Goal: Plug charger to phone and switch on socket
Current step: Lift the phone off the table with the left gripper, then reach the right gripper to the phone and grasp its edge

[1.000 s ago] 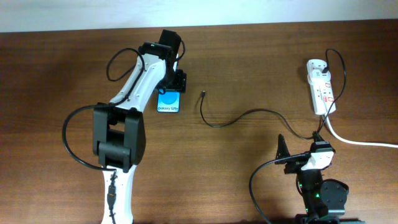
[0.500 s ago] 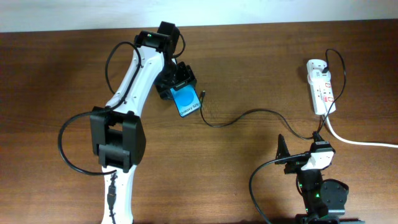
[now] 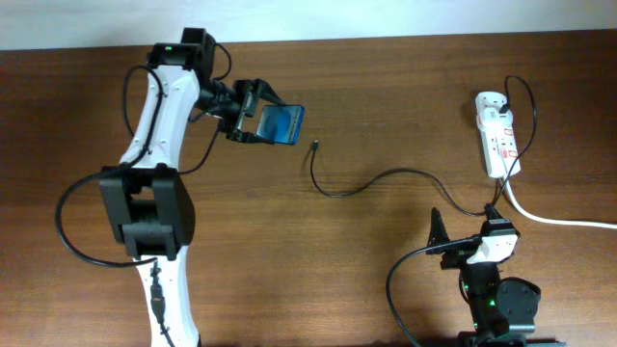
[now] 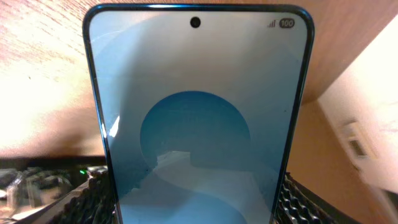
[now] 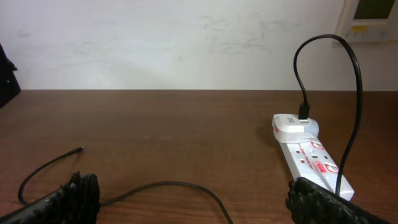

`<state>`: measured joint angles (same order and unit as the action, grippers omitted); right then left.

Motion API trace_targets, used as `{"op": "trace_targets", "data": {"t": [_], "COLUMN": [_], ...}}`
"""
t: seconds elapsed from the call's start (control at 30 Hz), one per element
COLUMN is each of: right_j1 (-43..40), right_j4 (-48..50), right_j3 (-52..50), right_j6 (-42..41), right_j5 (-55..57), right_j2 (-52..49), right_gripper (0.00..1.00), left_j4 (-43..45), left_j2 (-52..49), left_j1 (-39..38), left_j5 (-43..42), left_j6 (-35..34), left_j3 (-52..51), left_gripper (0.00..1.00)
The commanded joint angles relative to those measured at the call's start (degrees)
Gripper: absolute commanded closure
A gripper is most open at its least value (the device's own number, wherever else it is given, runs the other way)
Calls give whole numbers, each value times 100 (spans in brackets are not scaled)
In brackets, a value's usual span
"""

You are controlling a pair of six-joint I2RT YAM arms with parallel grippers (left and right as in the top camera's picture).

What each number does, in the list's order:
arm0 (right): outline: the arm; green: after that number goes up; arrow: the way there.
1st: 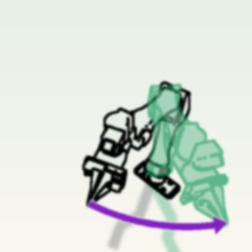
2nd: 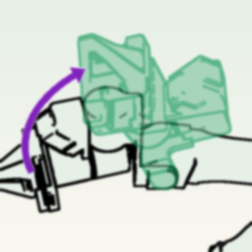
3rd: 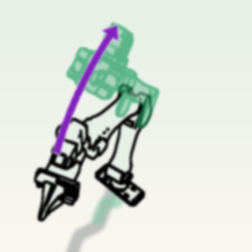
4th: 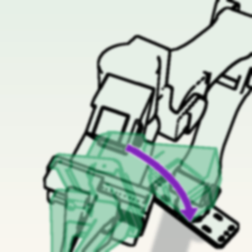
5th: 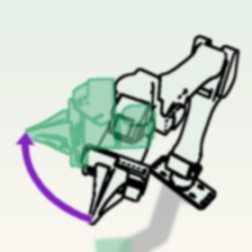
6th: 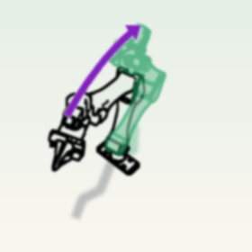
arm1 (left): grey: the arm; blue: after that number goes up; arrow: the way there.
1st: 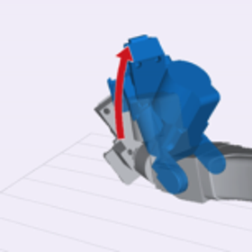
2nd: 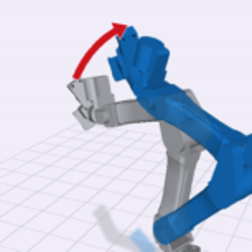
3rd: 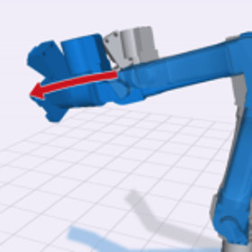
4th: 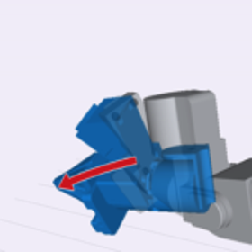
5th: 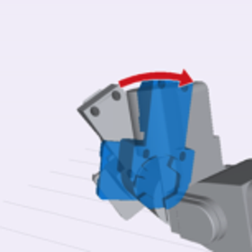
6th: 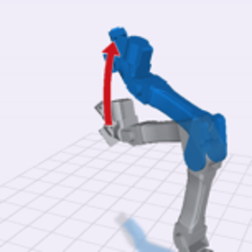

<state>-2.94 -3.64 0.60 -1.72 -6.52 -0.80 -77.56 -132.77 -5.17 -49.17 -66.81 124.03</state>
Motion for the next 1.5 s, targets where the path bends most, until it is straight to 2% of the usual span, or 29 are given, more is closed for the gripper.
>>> {"op": "trace_targets", "data": {"t": [0.0, 0.3, 0.6, 0.67, 0.8, 0.87, 0.93, 1.0, 1.07, 1.17, 1.2, 1.3, 1.4, 1.47], "right_j1": [31, 31, 31, 31, 31, 31, 31, 31, 31, 31, 31, 28, 31, 31], "right_j4": [-28, -28, -24, -24, -4, 103, 538, 848, 1082, 1250, 1255, 1241, 1200, 1211], "right_j3": [-28, -28, -28, -28, -28, -28, -28, -28, -26, 72, 229, 1102, 2297, 3036], "right_j6": [-26, -26, -28, -26, -28, -33, -136, -437, -1598, -2417, -2435, -2406, -2406, -2409], "right_j5": [-35, -35, -35, -35, -37, -153, -1172, -1644, -1528, -1488, -1495, -1731, -2610, -3552], "right_j2": [44, 44, 44, 44, 44, 44, 44, 44, 33, -247, -461, -1582, -3595, -5056], "right_gripper": [1, 2, 2, 1, 1, 2, 2, 1, 2, 1, 2, 2, 1, 2], "left_j4": [55, 55, 55, 81, 101, 153, 232, 232, 256, 319, 339, 345, 380, 374], "left_j2": [35, 35, 35, 35, 35, 35, 35, 35, 35, 35, 35, 35, 35, 35], "left_j1": [350, 341, -111, -278, -518, -533, -533, -533, -533, -533, -533, -533, -533, -533], "left_j5": [-538, -417, 2258, 2522, 2614, 2629, 2627, 2625, 2623, 2605, 2605, 2605, 2603, 2592], "left_j6": [-417, -260, 2400, 3604, 4465, 4459, 4385, 4162, 3654, 3104, 2824, 2406, 1762, 546], "left_j3": [162, 162, 162, 162, 162, 162, 162, 162, 162, 162, 162, 162, 162, 162], "left_gripper": [100, 100, 100, 100, 100, 100, 100, 100, 100, 100, 100, 100, 100, 100]}}
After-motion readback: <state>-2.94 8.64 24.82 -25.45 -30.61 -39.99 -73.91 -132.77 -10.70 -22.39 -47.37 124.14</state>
